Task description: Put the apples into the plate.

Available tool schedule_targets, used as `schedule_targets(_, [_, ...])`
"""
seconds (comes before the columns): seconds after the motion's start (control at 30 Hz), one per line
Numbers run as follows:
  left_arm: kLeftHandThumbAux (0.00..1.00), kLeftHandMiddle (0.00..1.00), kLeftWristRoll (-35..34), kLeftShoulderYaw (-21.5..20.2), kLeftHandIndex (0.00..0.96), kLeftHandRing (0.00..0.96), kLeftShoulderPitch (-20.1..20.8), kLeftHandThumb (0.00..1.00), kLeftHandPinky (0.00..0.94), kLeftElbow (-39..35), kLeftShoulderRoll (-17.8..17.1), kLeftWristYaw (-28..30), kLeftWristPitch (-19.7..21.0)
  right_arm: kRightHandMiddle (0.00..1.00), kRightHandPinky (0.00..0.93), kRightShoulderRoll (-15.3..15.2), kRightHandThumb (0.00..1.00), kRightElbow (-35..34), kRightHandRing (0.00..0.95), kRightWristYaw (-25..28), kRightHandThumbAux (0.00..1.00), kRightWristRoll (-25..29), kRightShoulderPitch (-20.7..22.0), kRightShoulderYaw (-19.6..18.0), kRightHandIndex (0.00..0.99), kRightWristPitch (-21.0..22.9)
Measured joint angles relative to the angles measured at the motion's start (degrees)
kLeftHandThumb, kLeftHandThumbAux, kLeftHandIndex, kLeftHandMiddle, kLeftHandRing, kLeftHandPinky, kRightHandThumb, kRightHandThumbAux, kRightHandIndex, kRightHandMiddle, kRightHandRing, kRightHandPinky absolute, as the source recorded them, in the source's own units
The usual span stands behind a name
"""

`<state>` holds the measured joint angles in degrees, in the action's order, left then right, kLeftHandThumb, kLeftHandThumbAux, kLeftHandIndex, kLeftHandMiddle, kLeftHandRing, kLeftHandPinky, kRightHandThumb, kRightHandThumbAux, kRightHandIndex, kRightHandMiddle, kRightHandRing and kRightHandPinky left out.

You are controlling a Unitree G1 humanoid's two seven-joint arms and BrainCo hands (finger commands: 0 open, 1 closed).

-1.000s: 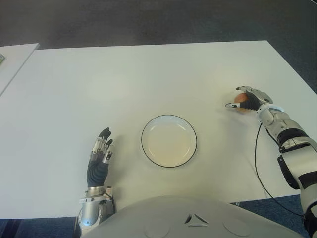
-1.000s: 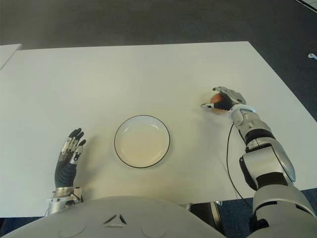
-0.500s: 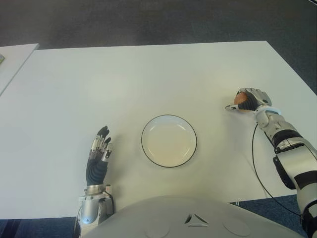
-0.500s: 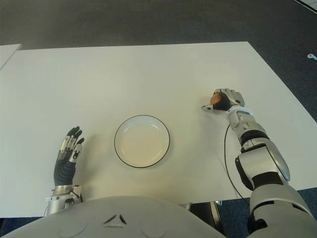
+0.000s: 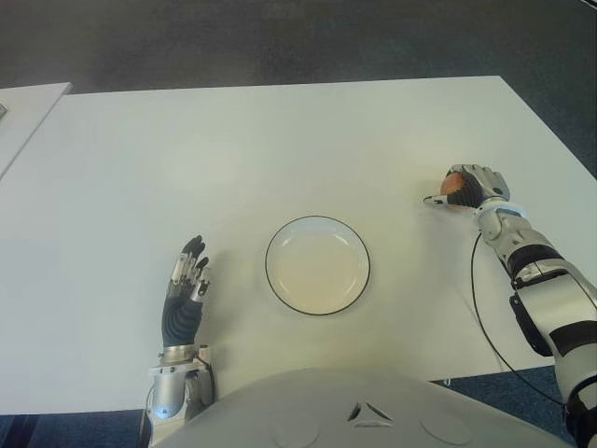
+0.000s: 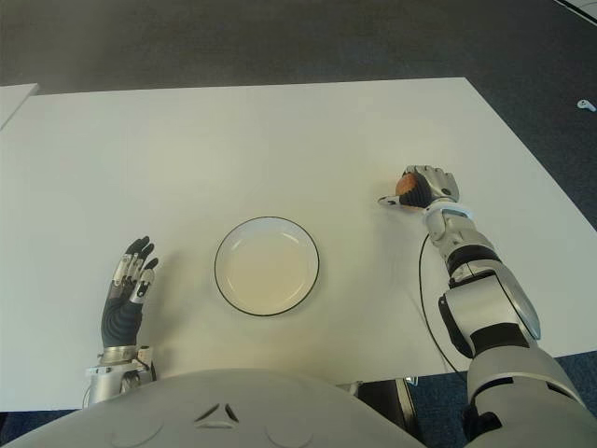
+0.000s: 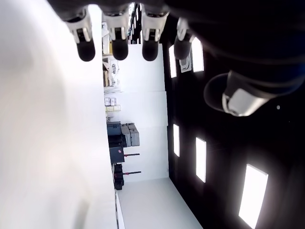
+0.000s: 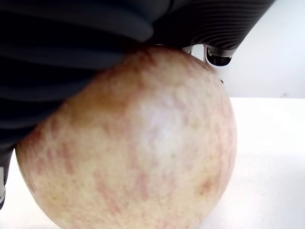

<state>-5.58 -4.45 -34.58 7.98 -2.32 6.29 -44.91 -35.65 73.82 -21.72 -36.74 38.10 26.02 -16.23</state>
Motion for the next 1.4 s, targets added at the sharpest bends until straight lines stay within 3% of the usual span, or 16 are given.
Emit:
schedule_targets(0.97, [0.418, 0.006, -0.5, -1.2, 0.000, 0.000, 0.1, 0.000, 0.000, 0.6, -0.1, 0.0, 0.0, 0.516, 0.089, 0.0, 0.855, 0.0, 0.750, -2.4, 0.680, 0.2, -1.1, -0.5, 0.396, -1.3])
schedule_targets(1.4, [0.418, 0.006, -0.7, -1.2, 0.000, 0.000, 0.4, 0.000, 0.000, 1.3, -0.3, 0.2, 0.0, 0.517, 0.155, 0.0, 0.854, 0.0, 0.758, -2.6, 0.680, 0.4, -1.4, -0.9, 0.393, -1.5])
